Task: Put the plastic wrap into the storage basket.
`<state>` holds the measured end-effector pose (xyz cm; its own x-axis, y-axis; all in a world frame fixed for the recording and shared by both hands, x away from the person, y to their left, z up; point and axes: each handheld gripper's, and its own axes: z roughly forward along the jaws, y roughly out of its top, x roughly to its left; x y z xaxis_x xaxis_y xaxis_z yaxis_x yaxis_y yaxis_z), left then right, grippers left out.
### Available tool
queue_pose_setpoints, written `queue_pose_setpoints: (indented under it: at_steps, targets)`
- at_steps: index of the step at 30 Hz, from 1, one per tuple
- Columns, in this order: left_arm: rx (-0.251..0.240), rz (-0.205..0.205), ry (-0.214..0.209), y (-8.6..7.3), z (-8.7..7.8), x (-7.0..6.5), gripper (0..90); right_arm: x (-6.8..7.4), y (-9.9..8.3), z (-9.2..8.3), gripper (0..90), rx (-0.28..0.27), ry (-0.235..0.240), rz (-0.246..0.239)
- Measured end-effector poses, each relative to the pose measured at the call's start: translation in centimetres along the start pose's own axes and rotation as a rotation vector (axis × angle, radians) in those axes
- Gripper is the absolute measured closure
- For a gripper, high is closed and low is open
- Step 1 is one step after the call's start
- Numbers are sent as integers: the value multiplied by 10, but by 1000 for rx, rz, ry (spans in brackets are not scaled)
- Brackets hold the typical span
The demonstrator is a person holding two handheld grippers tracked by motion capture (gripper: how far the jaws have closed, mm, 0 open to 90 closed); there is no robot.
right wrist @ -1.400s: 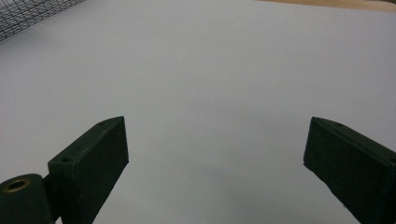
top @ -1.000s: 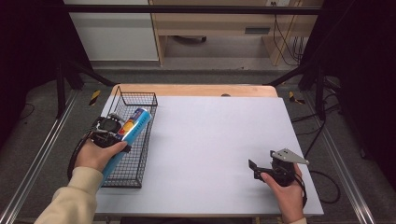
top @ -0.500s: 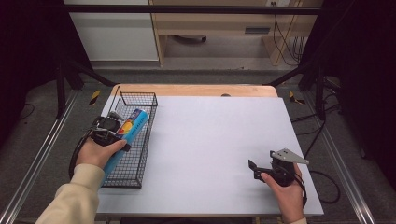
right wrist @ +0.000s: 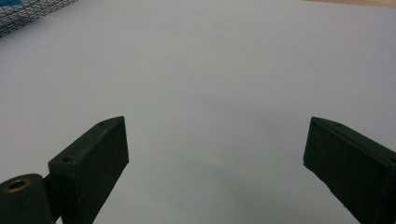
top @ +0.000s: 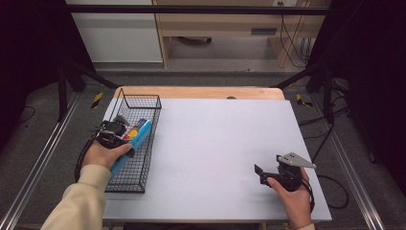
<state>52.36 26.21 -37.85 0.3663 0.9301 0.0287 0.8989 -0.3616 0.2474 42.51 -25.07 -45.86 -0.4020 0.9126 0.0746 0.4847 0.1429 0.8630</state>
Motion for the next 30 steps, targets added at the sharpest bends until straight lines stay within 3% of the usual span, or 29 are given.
queue_pose_setpoints:
  at_steps: [14, 30]
  targets:
    - [76, 7, 2, 8, 9, -1, 319, 0, 0, 1, 72, 6, 7, -6]
    - [68, 33, 29, 9, 10, -4, 313, 1, 0, 2, 72, 13, 9, -11]
